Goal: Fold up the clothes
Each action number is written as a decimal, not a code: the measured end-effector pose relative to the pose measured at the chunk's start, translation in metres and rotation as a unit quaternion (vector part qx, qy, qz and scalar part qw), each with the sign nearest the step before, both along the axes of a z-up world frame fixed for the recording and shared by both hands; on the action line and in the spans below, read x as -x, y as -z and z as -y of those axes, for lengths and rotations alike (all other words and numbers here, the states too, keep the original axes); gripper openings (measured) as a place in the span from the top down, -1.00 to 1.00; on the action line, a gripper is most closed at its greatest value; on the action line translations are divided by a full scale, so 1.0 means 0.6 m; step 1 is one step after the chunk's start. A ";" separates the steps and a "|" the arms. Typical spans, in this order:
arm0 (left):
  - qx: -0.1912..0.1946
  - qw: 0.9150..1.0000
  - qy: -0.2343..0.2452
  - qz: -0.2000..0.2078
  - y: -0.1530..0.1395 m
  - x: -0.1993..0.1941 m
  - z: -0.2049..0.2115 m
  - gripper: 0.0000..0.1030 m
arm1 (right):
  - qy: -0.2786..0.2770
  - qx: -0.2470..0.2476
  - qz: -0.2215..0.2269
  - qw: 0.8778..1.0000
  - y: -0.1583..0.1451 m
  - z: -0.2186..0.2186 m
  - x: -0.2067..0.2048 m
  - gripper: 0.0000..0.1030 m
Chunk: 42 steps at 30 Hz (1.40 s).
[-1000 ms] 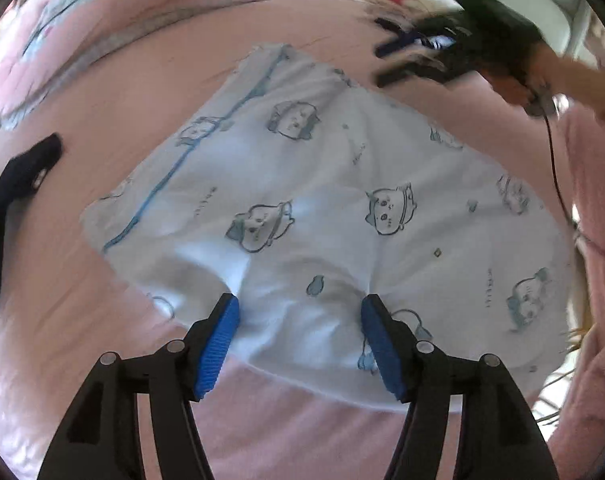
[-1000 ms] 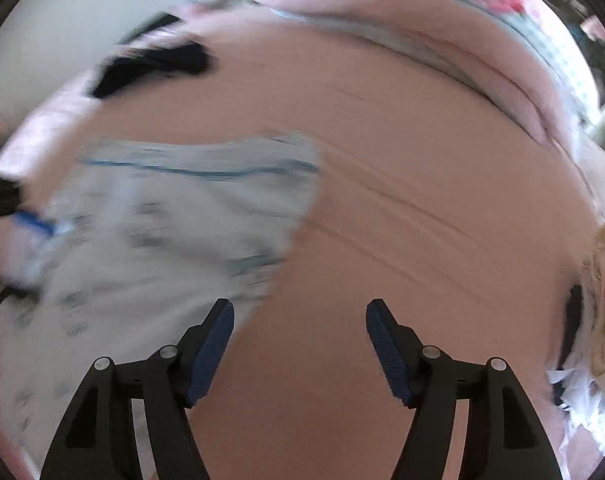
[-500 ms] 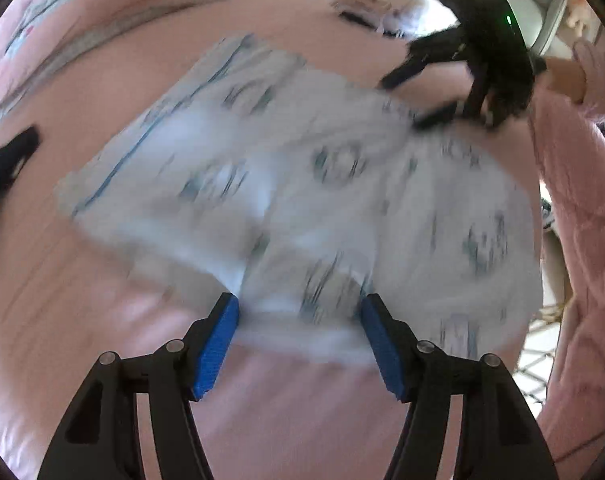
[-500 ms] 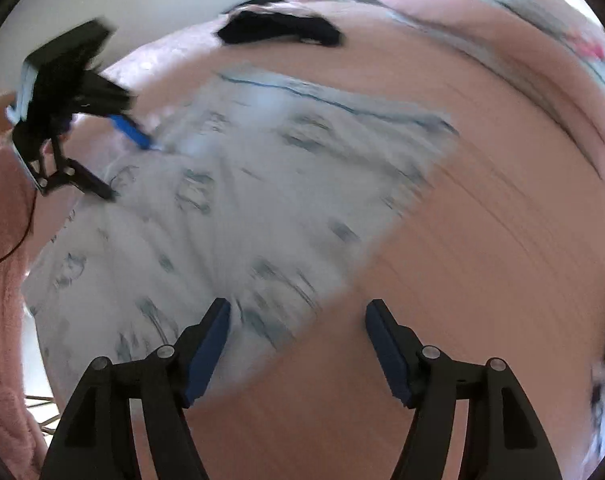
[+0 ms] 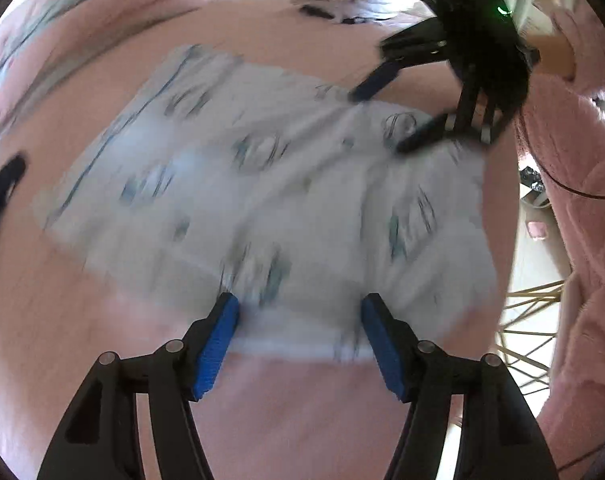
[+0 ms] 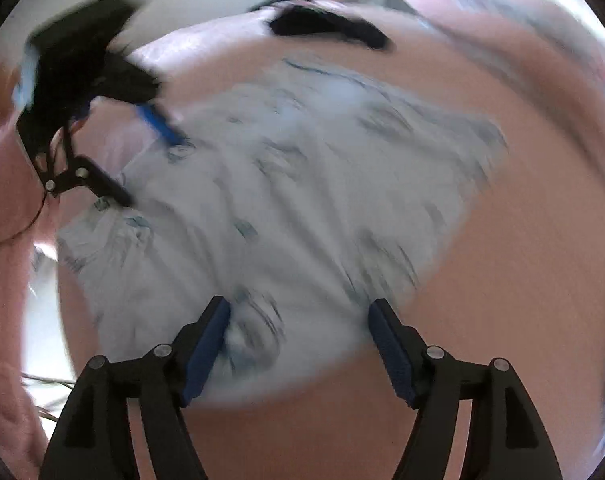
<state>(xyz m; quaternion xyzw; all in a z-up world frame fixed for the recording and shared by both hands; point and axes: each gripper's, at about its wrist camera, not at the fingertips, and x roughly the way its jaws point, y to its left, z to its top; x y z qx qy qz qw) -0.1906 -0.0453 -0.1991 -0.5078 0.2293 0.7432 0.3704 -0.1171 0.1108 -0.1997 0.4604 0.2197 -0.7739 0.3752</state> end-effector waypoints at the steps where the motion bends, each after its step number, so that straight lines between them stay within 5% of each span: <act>1: 0.011 1.000 -0.004 0.009 -0.004 -0.003 0.009 -0.21 | 0.014 -0.007 0.004 1.000 -0.005 -0.020 -0.003 -0.42; 5: -0.005 1.000 -0.020 -0.010 -0.048 0.011 0.004 -0.20 | 0.049 -0.020 0.011 0.999 -0.025 -0.051 0.002 -0.41; 8: -0.030 0.999 -0.012 -0.031 -0.061 0.032 -0.034 -0.21 | 0.050 0.023 -0.003 0.998 -0.060 -0.015 0.020 -0.41; 10: 0.015 1.000 0.002 -0.022 -0.027 0.045 -0.058 -0.21 | 0.045 0.014 -0.018 0.999 -0.054 0.019 0.037 -0.41; 13: 0.020 1.000 -0.005 -0.004 -0.011 0.049 -0.037 -0.24 | 0.045 -0.056 -0.017 0.997 0.003 0.051 0.058 -0.41; 16: 0.058 0.998 -0.004 0.010 -0.019 0.033 0.000 -0.24 | 0.085 -0.020 0.015 0.996 0.005 -0.015 0.062 -0.43; 20: 0.009 0.998 -0.066 -0.018 -0.072 0.054 0.035 -0.24 | 0.127 -0.018 0.018 0.992 -0.018 -0.053 0.062 -0.44; 25: -0.030 0.993 -0.099 -0.050 -0.086 0.071 -0.029 -0.24 | 0.101 0.031 0.004 0.994 -0.055 0.000 0.058 -0.44; 29: 0.052 0.996 -0.053 -0.039 -0.027 0.063 -0.078 -0.30 | 0.076 -0.006 0.012 0.997 -0.032 0.032 0.029 -0.44; 34: 0.079 0.990 -0.111 -0.026 -0.042 0.075 -0.005 -0.34 | 0.084 0.003 0.033 0.996 -0.026 -0.009 -0.005 -0.44; 39: -0.070 0.995 -0.068 -0.031 -0.110 0.047 -0.062 -0.32 | 0.159 0.030 0.029 0.986 -0.052 -0.051 0.025 -0.44; 42: -0.032 0.999 0.008 -0.024 -0.079 0.032 -0.129 -0.32 | 0.146 0.030 0.033 0.988 -0.057 -0.034 0.029 -0.44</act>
